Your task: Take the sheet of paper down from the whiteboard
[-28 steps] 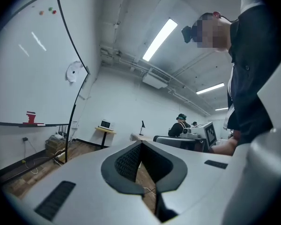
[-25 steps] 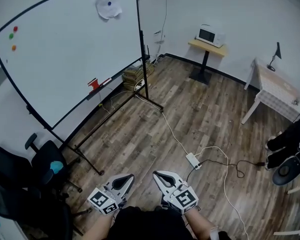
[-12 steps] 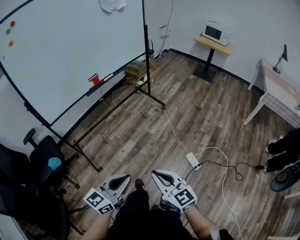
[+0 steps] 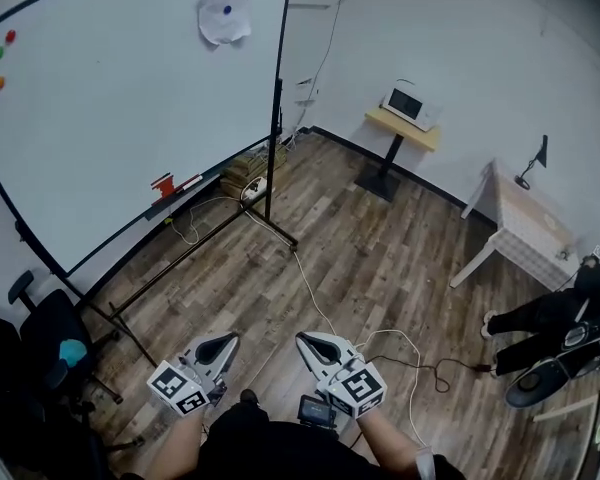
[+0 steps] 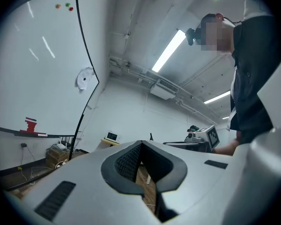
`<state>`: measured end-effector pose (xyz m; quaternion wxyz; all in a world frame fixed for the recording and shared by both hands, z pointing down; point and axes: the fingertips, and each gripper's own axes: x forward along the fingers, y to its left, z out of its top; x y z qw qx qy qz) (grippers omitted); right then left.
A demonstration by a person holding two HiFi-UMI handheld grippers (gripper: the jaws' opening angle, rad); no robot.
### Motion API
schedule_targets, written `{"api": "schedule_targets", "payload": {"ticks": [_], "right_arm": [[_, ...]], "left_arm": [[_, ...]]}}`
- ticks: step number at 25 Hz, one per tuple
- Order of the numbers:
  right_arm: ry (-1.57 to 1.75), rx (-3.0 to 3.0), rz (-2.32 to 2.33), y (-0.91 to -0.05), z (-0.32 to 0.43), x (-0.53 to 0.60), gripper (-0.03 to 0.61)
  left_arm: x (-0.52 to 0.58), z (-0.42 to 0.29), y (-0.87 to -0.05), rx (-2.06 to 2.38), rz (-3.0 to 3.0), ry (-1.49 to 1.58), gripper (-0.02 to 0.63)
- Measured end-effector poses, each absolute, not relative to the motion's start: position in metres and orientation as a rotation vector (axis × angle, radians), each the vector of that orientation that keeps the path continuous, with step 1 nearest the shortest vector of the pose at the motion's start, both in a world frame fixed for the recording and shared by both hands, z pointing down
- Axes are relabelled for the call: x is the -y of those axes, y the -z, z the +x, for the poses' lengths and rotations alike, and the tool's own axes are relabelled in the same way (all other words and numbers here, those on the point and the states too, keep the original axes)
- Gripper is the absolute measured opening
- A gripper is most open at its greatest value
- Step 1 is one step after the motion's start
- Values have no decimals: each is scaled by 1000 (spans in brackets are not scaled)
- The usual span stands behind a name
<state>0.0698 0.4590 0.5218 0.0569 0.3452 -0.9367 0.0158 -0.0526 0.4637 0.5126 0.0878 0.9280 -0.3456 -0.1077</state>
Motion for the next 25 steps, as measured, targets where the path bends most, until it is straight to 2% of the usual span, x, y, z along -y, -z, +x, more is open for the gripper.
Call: {"api": "schedule_targets", "payload": {"ticks": [13, 25], "right_arm": [[-37, 2835, 1134, -504, 1, -332, 20], [-93, 2848, 1064, -529, -9, -255, 20]], "left_arm": [[-333, -117, -510, 956, 2738, 296, 11], [-250, -116, -527, 949, 2736, 231, 11]]}}
